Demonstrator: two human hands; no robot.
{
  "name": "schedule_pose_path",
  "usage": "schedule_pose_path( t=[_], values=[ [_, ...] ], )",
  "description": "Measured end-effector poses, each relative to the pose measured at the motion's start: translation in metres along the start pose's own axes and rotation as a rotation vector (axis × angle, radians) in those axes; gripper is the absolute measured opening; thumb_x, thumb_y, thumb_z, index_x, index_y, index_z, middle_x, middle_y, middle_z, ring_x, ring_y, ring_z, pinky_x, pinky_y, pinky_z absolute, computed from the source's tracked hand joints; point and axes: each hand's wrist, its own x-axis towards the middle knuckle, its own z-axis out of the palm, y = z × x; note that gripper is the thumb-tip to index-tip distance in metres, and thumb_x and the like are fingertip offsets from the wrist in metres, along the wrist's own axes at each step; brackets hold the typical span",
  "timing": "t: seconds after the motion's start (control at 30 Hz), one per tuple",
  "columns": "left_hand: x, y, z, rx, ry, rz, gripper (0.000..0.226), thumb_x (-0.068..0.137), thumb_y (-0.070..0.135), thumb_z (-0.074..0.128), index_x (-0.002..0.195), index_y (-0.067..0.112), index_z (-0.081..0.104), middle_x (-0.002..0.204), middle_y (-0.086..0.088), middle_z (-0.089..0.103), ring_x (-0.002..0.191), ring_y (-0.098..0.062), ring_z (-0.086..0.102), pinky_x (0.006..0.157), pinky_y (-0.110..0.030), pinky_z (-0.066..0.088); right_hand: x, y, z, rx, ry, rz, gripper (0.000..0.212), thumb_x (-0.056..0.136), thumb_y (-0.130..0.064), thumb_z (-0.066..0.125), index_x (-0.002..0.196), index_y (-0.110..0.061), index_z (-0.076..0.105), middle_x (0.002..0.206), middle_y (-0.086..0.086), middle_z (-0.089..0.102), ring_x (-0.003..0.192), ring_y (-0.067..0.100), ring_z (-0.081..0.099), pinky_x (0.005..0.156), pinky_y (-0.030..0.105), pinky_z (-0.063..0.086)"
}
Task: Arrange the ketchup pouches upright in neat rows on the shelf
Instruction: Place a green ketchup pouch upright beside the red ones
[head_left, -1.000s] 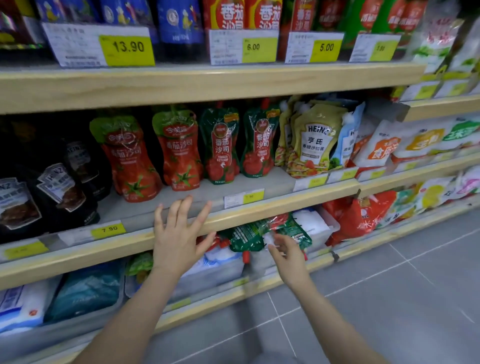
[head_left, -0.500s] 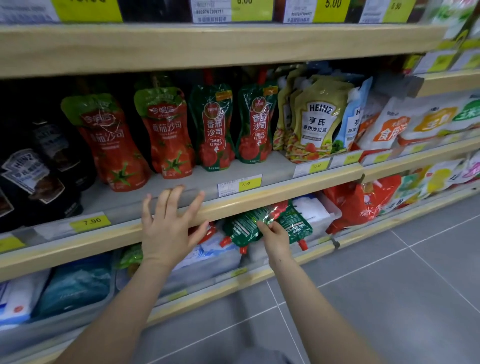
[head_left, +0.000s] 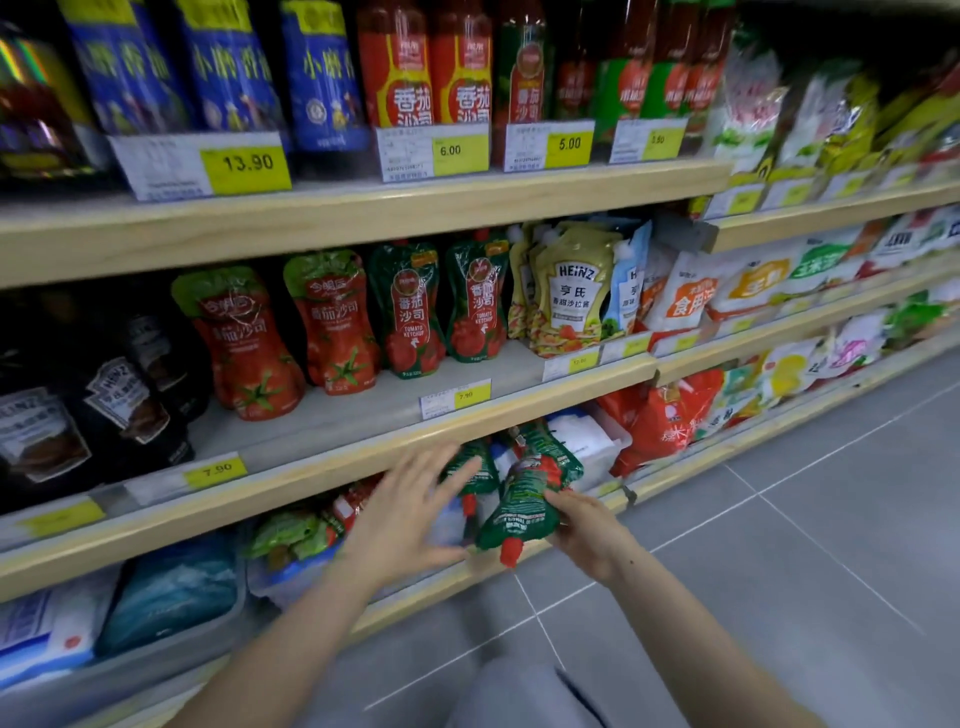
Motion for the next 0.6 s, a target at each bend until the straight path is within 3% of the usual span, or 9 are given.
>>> schedule_pose_path(
  t=[0.07, 0.13, 0.2, 0.27, 0.33, 0.4, 0.5, 0.6],
  values=[
    [0.008, 0.038, -0.001, -0.189, -0.051, 0.065, 0.084, 0.075, 0.053, 0.069, 0.144, 0.023, 0.033, 0.147, -0.009, 0.04, 0.133, -0.022, 0.038, 0.109, -0.043, 0.028, -0.009, -0.006, 0.007, 0.037, -0.02, 0.032, 0.017, 0.094, -0.003, 0.045, 0.105, 0.003, 0.057, 0.085, 0.013, 0.071, 0.077, 0.02, 0.067, 0.054, 0.022, 0.056],
    [0.017, 0.06, -0.003, -0.273, 0.066, 0.073, 0.057, 0.076, 0.03, 0.077, 0.128, 0.016, 0.057, 0.13, -0.006, 0.059, 0.117, -0.02, 0.057, 0.098, -0.043, 0.047, -0.018, -0.013, 0.014, 0.054, -0.035, 0.061, 0.02, 0.094, -0.004, 0.045, 0.108, 0.004, 0.057, 0.089, 0.015, 0.068, 0.081, 0.021, 0.065, 0.053, 0.021, 0.055],
    [0.027, 0.065, -0.013, -0.366, 0.141, 0.017, 0.038, 0.074, 0.017, 0.078, 0.11, 0.011, 0.069, 0.112, -0.005, 0.069, 0.102, -0.021, 0.066, 0.085, -0.038, 0.054, -0.025, -0.021, 0.019, 0.055, -0.062, 0.088, 0.025, 0.095, -0.007, 0.045, 0.112, 0.008, 0.055, 0.095, 0.02, 0.065, 0.085, 0.025, 0.064, 0.057, 0.023, 0.056],
    [0.037, 0.063, -0.025, -0.444, 0.128, -0.064, 0.025, 0.082, 0.022, 0.07, 0.106, 0.013, 0.069, 0.103, -0.005, 0.072, 0.093, -0.02, 0.067, 0.081, -0.032, 0.053, -0.031, -0.028, 0.019, 0.052, -0.097, 0.095, 0.027, 0.097, -0.011, 0.043, 0.112, 0.008, 0.055, 0.095, 0.021, 0.066, 0.087, 0.028, 0.067, 0.061, 0.025, 0.057],
    [0.049, 0.055, -0.041, -0.511, 0.058, -0.219, 0.021, 0.09, 0.034, 0.059, 0.092, 0.015, 0.067, 0.082, -0.003, 0.07, 0.076, -0.018, 0.065, 0.066, -0.029, 0.047, -0.038, -0.032, 0.022, -0.037, -0.093, 0.075, 0.025, 0.097, -0.016, 0.044, 0.105, 0.004, 0.056, 0.085, 0.017, 0.071, 0.08, 0.026, 0.07, 0.058, 0.026, 0.056],
    [0.063, 0.042, -0.049, -0.566, 0.061, -0.338, 0.033, 0.091, 0.038, 0.056, 0.068, 0.014, 0.056, 0.059, -0.001, 0.058, 0.057, -0.016, 0.054, 0.051, -0.024, 0.033, -0.037, -0.026, 0.017, -0.407, -0.009, -0.086, 0.029, 0.09, -0.024, 0.057, 0.109, -0.003, 0.05, 0.098, 0.012, 0.066, 0.085, 0.02, 0.067, 0.063, 0.027, 0.055],
    [0.079, 0.031, -0.061, -0.651, 0.035, -0.438, 0.043, 0.09, 0.036, 0.059, 0.054, 0.014, 0.047, 0.051, -0.001, 0.051, 0.047, -0.011, 0.044, 0.044, -0.021, 0.031, -0.04, -0.013, 0.014, -0.871, -0.002, -0.451, 0.087, 0.064, -0.031, 0.082, 0.134, -0.014, 0.032, 0.129, 0.005, 0.047, 0.117, 0.017, 0.049, 0.097, 0.037, 0.046],
    [0.09, 0.028, -0.065, -0.817, -0.021, -0.529, 0.044, 0.088, 0.04, 0.06, 0.067, 0.001, 0.061, 0.067, -0.018, 0.067, 0.059, -0.022, 0.058, 0.057, -0.041, 0.047, -0.042, 0.001, 0.024, -1.05, -0.025, -0.584, 0.113, 0.048, -0.038, 0.084, 0.141, -0.024, 0.022, 0.131, -0.002, 0.047, 0.117, 0.013, 0.049, 0.096, 0.038, 0.047]
  ],
)
